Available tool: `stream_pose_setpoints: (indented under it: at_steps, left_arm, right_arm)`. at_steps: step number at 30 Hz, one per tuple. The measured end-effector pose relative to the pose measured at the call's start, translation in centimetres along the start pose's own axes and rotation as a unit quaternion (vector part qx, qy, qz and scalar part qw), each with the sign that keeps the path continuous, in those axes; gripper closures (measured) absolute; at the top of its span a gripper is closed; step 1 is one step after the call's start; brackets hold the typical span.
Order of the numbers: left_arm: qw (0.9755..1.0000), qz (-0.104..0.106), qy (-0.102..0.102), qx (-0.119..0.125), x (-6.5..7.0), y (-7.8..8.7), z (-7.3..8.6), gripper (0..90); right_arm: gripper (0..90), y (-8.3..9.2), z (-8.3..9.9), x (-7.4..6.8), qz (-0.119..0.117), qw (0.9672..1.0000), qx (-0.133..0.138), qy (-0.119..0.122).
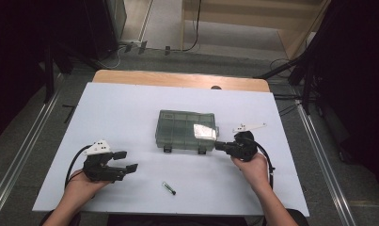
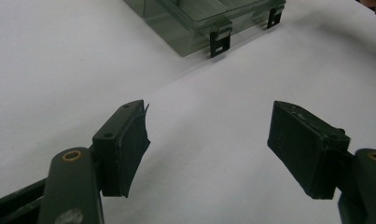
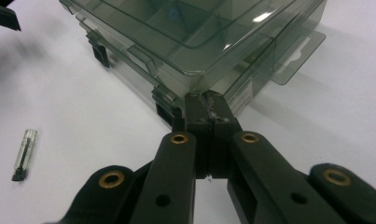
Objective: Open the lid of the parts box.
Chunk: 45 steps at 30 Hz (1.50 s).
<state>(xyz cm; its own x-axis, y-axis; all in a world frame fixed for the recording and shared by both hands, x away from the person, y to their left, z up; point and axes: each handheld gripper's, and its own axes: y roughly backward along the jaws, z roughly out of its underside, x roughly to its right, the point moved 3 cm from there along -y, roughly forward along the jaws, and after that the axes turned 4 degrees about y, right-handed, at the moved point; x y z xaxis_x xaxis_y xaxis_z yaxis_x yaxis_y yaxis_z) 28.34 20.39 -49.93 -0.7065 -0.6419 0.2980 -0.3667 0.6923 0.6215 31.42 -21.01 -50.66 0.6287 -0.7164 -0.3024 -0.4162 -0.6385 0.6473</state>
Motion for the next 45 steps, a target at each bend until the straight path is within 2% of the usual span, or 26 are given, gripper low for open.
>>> stream_pose_setpoints:
  at_steps: [2,6,10,14,19,22,30,37,43,45]
  left_arm:
    - [0.9999,0.011,0.009,0.001,-0.2,-0.1,0.0,27.9]
    - [1.0000,0.001,0.005,-0.006,-0.2,-0.1,-0.1,27.8]
    - [0.9999,0.003,0.009,-0.005,-0.1,-0.2,-0.5,27.8]
    - [0.9999,-0.006,0.004,-0.009,0.0,-0.6,-1.3,27.7]
    - [0.9999,-0.008,0.010,-0.004,-0.1,-1.0,-2.5,27.8]
    - [0.9999,-0.010,0.004,-0.002,0.0,-1.1,-3.2,27.8]
    - [0.9999,-0.006,0.008,-0.003,-0.2,-1.7,-5.0,27.8]
    - [0.9999,-0.006,0.001,-0.010,-0.3,-2.4,-5.8,27.8]
    - [0.9998,-0.004,0.003,-0.019,-0.6,-3.1,-6.5,27.8]
    - [0.9999,-0.004,0.001,-0.013,-0.8,-3.4,-6.8,27.8]
  right_arm:
    - [90.0,0.1,-0.2,0.0,-0.002,1.0000,0.002,-0.001]
    - [90.0,0.2,-0.5,0.0,-0.003,1.0000,0.006,0.000]
    - [90.0,0.4,-0.8,-0.1,-0.004,1.0000,0.008,-0.001]
    - [90.0,0.5,-1.1,-0.2,-0.004,0.9999,0.011,0.002]
    - [90.0,0.8,-1.5,-0.2,-0.006,0.9998,0.018,0.000]
    - [90.0,0.9,-1.7,-0.2,-0.009,0.9998,0.020,-0.002]
    - [90.0,1.1,-2.2,0.0,-0.013,0.9996,0.024,-0.001]
    - [90.0,1.1,-2.5,0.1,-0.018,0.9995,0.026,-0.002]
    - [90.0,1.1,-2.8,0.2,-0.024,0.9992,0.031,-0.004]
    - [90.0,1.1,-2.9,0.3,-0.025,0.9991,0.033,-0.005]
